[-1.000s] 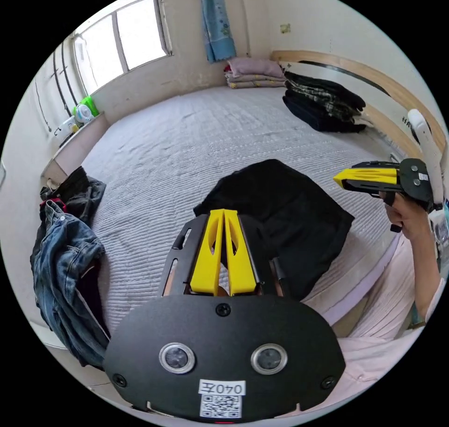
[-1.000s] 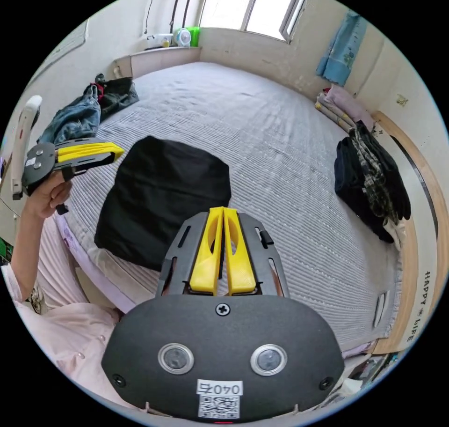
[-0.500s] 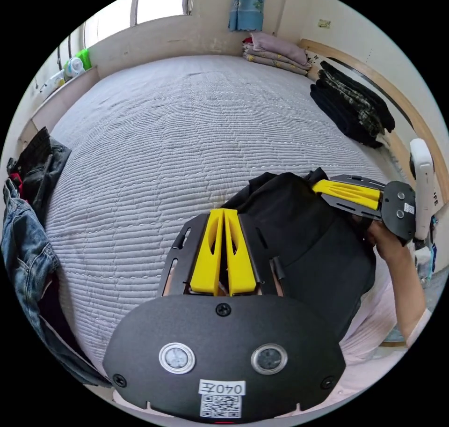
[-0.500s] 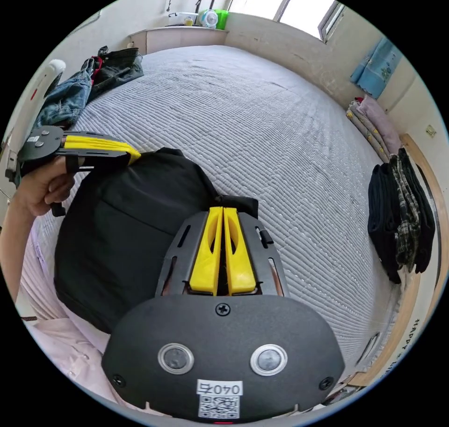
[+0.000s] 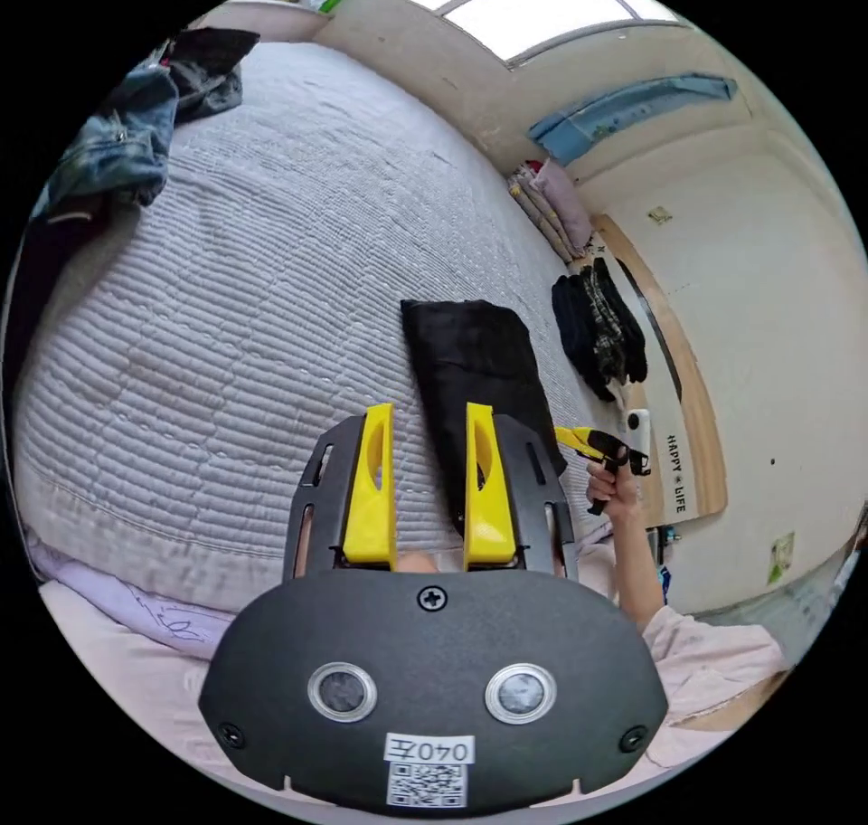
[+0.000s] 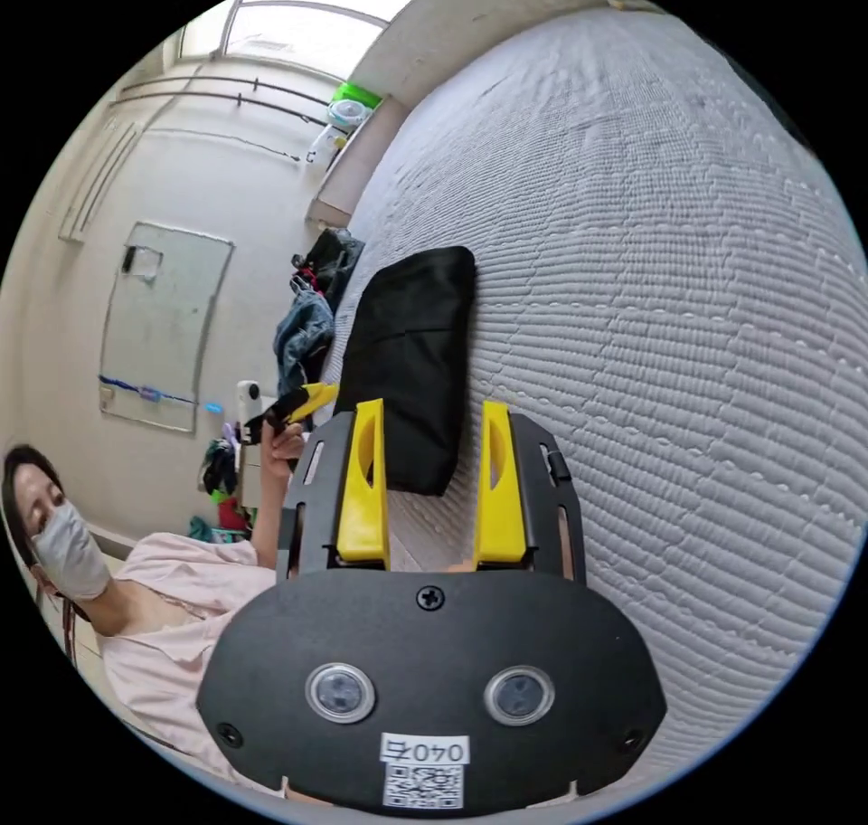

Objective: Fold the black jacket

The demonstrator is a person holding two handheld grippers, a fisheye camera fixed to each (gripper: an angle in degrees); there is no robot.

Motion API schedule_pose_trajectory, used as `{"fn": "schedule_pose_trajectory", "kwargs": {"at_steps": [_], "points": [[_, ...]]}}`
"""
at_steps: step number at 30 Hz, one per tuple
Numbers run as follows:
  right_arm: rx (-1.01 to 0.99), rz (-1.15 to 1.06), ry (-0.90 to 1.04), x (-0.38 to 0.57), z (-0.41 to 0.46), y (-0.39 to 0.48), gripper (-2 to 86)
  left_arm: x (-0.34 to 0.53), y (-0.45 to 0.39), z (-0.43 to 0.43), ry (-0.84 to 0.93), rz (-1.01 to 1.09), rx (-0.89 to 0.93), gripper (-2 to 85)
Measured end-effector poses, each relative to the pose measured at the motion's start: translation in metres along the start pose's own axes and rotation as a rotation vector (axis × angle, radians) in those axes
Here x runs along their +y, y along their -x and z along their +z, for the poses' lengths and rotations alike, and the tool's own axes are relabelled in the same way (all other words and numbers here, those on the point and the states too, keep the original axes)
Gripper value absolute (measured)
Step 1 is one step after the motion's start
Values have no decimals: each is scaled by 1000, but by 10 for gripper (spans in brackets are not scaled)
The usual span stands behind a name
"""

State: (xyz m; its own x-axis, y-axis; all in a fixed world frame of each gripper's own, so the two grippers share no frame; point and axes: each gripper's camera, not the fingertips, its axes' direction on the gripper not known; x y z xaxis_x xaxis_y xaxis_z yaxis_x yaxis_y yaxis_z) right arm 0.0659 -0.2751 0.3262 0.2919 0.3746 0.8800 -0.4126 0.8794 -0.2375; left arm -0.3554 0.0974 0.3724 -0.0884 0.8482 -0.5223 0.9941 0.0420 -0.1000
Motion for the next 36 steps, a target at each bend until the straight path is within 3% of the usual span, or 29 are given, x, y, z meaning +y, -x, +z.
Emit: {"fn": "schedule_pose_trajectory", "kwargs": {"at_steps": [7,14,28,36], "points": [[-116,54,45,-14,-24,-52,144,-41,29,22,89,-73,41,78],[-192,78,84,-25,-56,-86,147,-68,65,28,130,-180,266,80],[-309,131,134,-31,-91,-128,134,-101,35,65,161,-47,92,74],[-312,142,146,-31,-104,-134,120,-108,43,107,202,-114,207,62]]}}
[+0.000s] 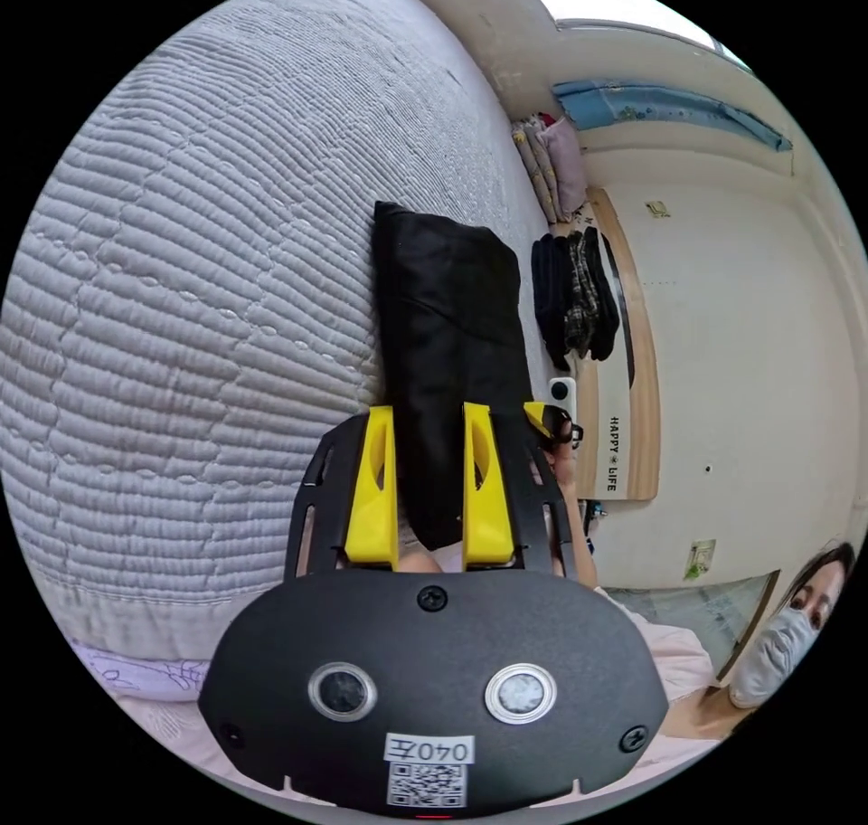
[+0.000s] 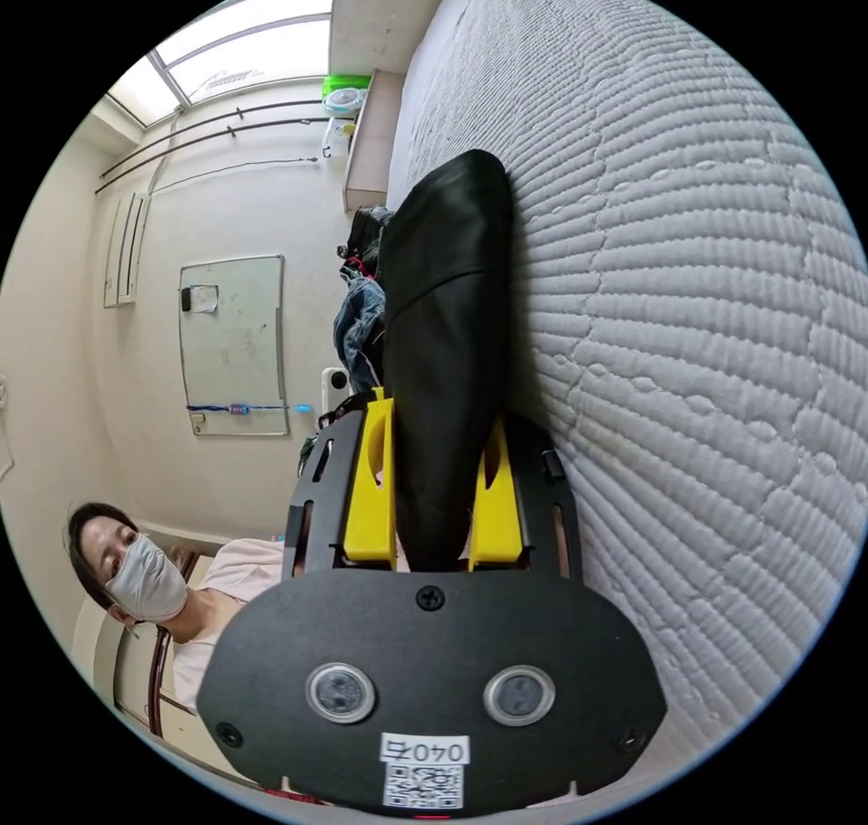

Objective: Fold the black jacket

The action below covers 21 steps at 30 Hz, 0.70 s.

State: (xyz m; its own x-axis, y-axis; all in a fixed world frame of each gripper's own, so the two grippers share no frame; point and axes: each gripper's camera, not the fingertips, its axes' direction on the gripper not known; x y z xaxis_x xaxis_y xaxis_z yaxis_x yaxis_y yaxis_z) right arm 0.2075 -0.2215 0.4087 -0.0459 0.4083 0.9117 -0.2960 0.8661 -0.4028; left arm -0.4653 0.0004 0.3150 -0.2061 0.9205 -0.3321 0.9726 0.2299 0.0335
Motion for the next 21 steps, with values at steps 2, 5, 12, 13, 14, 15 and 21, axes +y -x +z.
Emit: {"fn": "schedule_pose_trajectory", "kwargs": {"at_steps": [2,5,12,13,14,15,21], "points": [[-1,-12,50,-1,10,4,102,1,-7,6,-9,33,-43,53],[12,-12,74,1,16,7,74,7,-13,15,-33,79,-67,14],[143,-57,41,25,-7,35,54,18,-46,64,-2,147,-88,-5],[175,-69,34,33,-15,41,53,19,-52,71,3,157,-95,-5],[208,-75,22,41,-25,47,52,22,-63,87,13,175,-102,-5],[225,-77,14,45,-31,49,51,23,-75,107,26,191,-104,-5],[371,-47,-98,107,-118,53,49,34,-147,248,150,269,-85,0]]}}
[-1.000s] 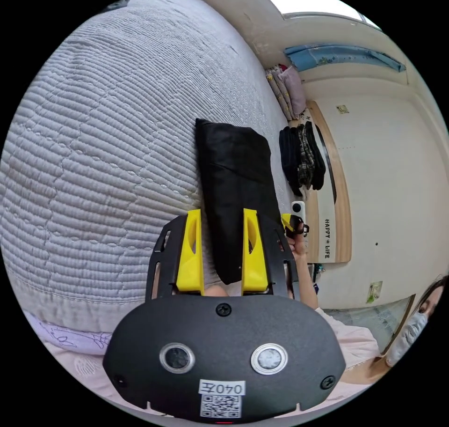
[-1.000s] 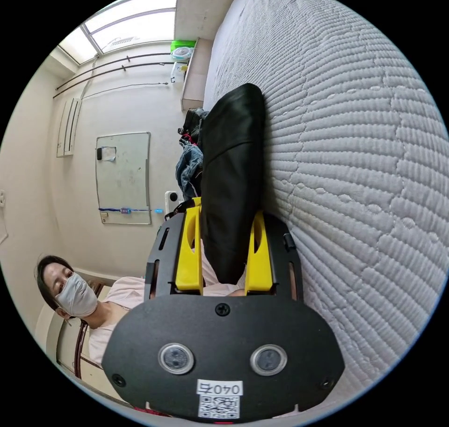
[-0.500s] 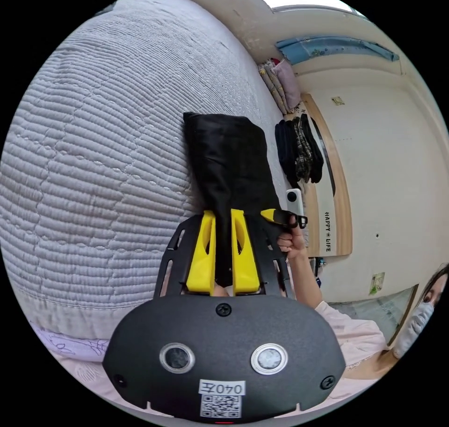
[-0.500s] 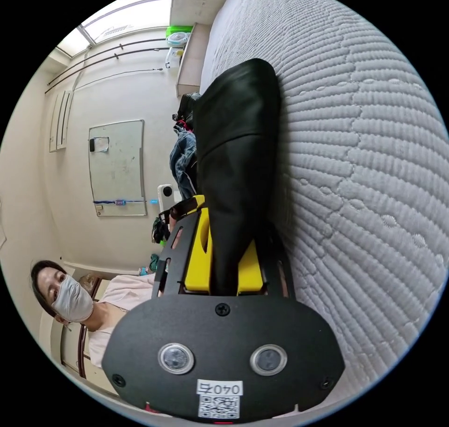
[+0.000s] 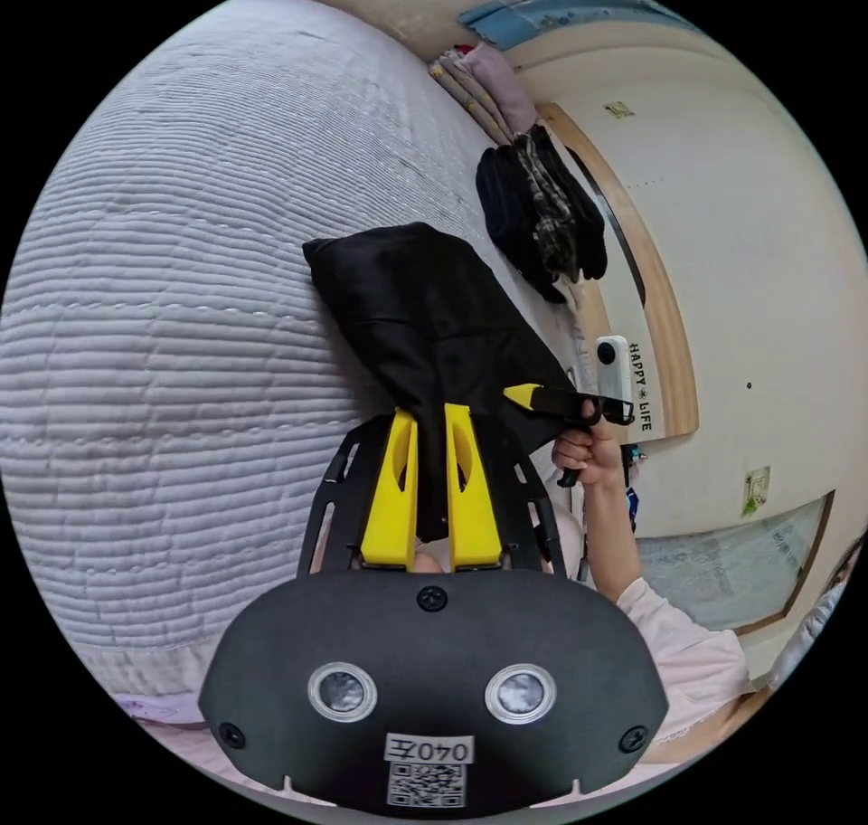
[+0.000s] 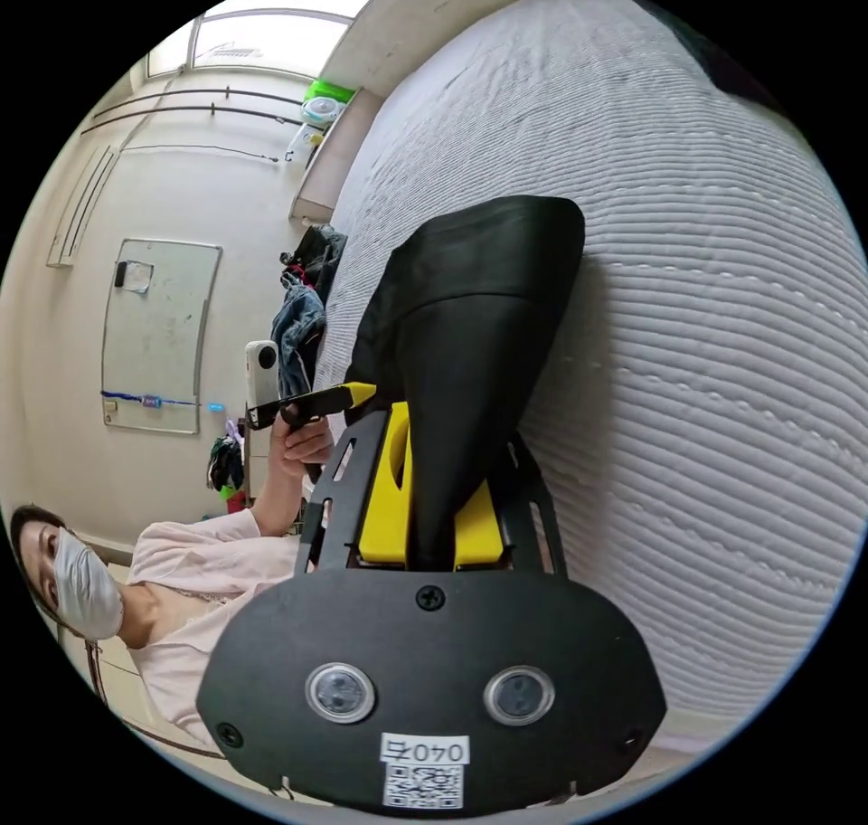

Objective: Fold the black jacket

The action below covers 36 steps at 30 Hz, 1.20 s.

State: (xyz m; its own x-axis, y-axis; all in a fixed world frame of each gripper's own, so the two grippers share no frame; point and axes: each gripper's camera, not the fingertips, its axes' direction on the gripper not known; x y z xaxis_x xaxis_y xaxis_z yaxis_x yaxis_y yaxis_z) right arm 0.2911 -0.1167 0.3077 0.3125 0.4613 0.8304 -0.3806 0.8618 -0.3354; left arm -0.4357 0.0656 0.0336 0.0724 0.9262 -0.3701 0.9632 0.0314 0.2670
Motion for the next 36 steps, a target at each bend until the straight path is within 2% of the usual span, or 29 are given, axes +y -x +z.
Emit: {"fn": "schedule_pose_trajectory", "kwargs": {"at_steps": [14,20,23,25,29,31,33,36], "points": [[569,171,-255,89,-253,-85,46,-99,-275,385,145,384,19,4],[744,208,-396,107,-307,-105,49,-131,-376,515,110,555,-53,10],[782,249,-410,107,-310,-121,58,-135,-393,567,158,525,-89,23],[767,314,-398,108,-303,-135,72,-126,-393,578,171,530,-80,27],[789,478,-414,130,-289,-136,169,-83,-383,551,170,680,-75,27],[815,488,-495,149,-289,-110,174,-65,-377,525,145,754,-154,12],[868,454,-573,168,-284,-68,169,-39,-365,486,160,784,-326,-6],[982,254,-578,188,-239,25,135,8,-333,425,189,781,-483,-10]]}}
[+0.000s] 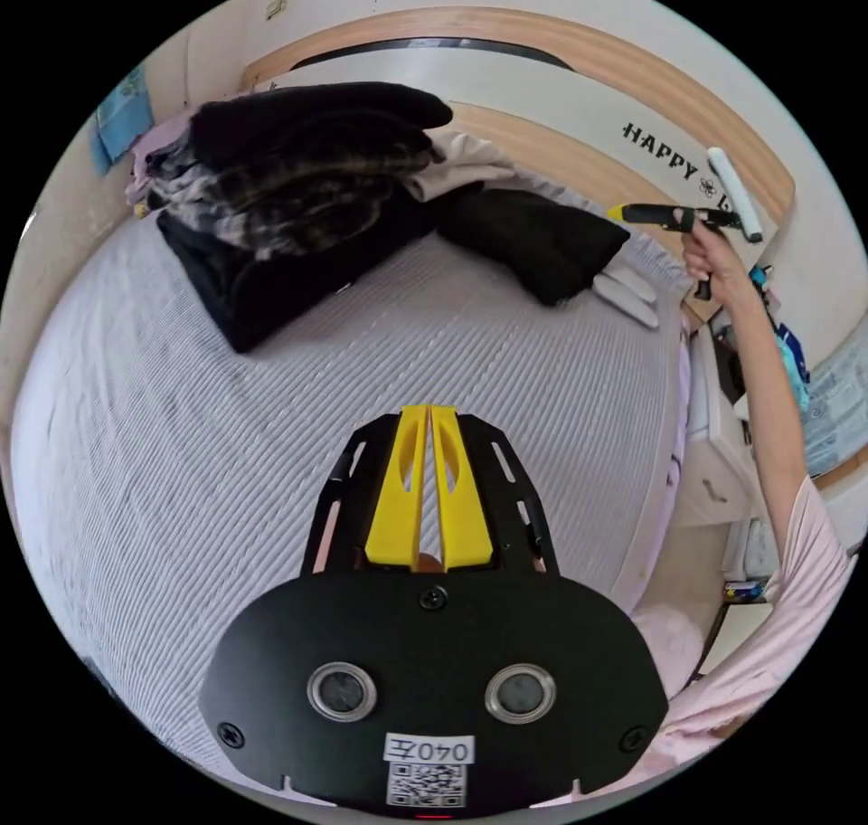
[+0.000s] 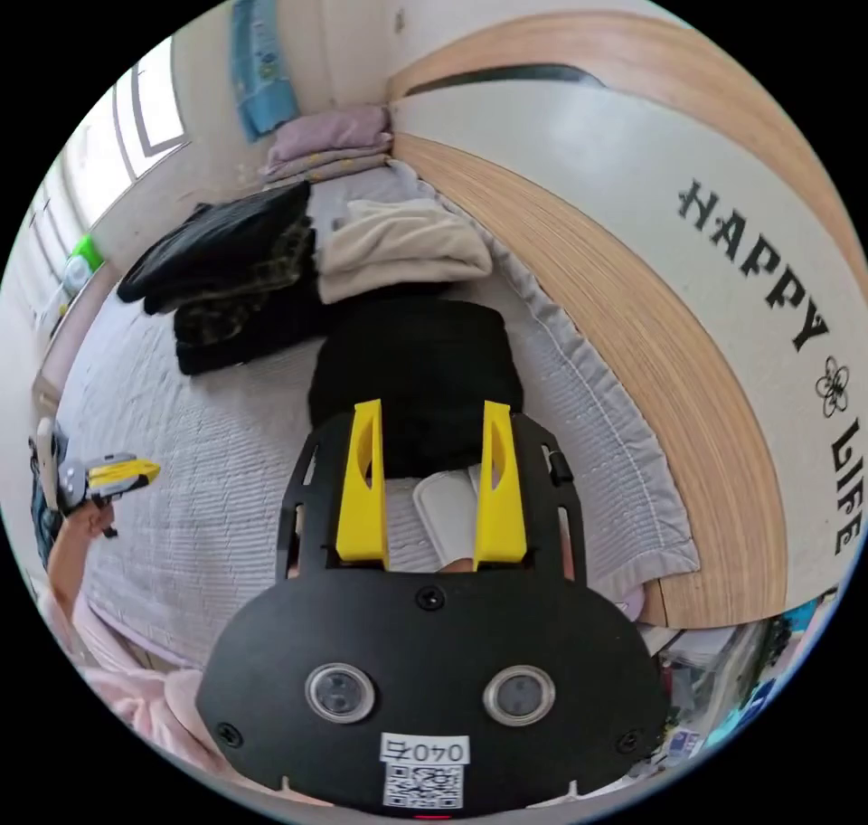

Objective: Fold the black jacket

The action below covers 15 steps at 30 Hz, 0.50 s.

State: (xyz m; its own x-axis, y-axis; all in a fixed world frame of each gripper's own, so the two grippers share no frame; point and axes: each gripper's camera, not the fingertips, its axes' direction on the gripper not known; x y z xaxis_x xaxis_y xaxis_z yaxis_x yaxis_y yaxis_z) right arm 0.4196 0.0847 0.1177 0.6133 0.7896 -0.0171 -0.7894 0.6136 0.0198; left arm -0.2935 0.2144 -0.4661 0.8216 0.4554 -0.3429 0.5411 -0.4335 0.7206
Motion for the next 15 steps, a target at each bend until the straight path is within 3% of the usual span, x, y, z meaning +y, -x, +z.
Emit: {"fn": "schedule_pose_trajectory", "kwargs": {"at_steps": [4,9,15], "points": [[-165,-422,-28,85,-48,163,2,121,4,-39,103,17,-106,-9],[-448,-834,72,200,-64,362,-9,308,15,-89,348,-190,-391,-9],[-396,-1089,-117,304,-125,544,-10,418,16,-183,181,-431,-568,-9]]}}
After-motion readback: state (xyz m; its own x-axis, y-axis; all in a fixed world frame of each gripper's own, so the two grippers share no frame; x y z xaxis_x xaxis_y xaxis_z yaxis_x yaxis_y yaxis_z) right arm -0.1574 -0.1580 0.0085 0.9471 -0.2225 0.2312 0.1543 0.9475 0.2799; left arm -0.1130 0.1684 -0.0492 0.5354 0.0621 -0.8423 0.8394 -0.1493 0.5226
